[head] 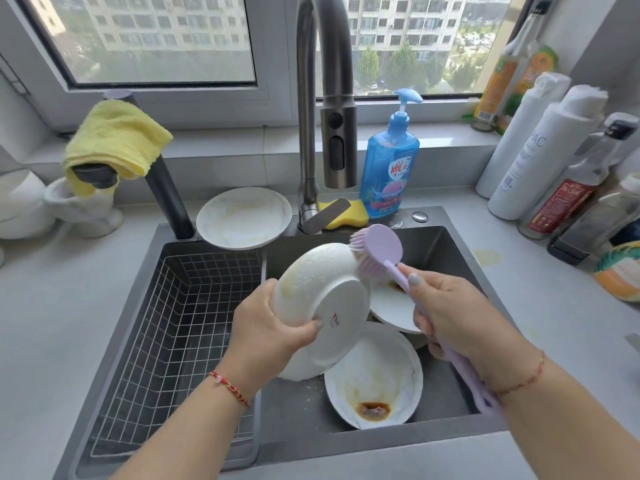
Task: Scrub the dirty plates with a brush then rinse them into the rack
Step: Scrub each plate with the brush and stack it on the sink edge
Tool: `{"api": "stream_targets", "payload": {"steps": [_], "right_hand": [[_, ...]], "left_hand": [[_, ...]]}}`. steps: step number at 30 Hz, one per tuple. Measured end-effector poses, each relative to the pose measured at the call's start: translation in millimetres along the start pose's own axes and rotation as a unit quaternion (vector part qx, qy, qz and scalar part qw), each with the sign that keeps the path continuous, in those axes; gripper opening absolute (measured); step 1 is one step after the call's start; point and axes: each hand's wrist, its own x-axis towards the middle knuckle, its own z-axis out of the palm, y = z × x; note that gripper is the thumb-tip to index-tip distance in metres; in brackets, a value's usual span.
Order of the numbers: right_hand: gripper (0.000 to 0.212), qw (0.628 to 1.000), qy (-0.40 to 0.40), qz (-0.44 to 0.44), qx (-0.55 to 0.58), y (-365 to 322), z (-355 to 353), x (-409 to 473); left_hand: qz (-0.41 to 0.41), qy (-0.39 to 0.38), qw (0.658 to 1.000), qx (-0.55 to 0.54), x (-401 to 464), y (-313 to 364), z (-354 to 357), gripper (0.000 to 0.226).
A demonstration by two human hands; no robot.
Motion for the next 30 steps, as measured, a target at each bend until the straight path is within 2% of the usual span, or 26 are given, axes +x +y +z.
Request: {"api": "stream_targets", "payload": {"steps": [4, 8, 9, 11, 13, 15, 18, 23, 25, 30], "right_hand": [[0.032, 0.997, -0.070, -0.013, -0.002, -1, 13, -14], [0.033, 0.981, -0.166, -0.067, -0.072, -10, 42, -48], [0.032, 0.981, -0.165, -0.073, -0.073, -12, 43, -48], [0.027, 0.991, -0.113, -0.060, -0.043, -11, 35, -35], [0.027, 0.999, -0.045, -0.024, -0.011, -5, 20, -16], [0.031, 1.000, -0.011, 0.018, 0.010, 1, 7, -1], [0.032, 0.998, -0.028, 0.038, 0.033, 5, 4, 6], [0.030, 0.993, -0.109, -0.036, 0.006, -8, 27, -12], [0.028, 0.996, -0.085, -0.026, 0.031, -5, 25, -4], [0.026, 0.988, 0.006, 0.114, 0.100, 30, 12, 22]], "left_hand": [[-0.007, 0.012, 1.000, -0.014, 4, 1, 0, 0.037], [-0.010, 0.010, 0.999, -0.035, 9, 0, 3, 0.047], [-0.011, 0.010, 0.999, -0.045, 9, -1, 4, 0.046], [-0.020, 0.019, 0.998, -0.064, 8, -4, 2, 0.042], [-0.018, 0.020, 0.998, -0.062, 7, -6, -3, 0.045], [-0.014, 0.019, 0.998, -0.066, 5, -7, -7, 0.048], [-0.013, 0.023, 0.997, -0.078, 7, -7, -8, 0.049], [-0.036, 0.022, 0.993, -0.107, 10, -11, -2, 0.046], [-0.034, 0.021, 0.991, -0.131, 10, -11, -2, 0.052], [-0.030, 0.056, 0.980, -0.188, 11, -13, -12, 0.062]]}}
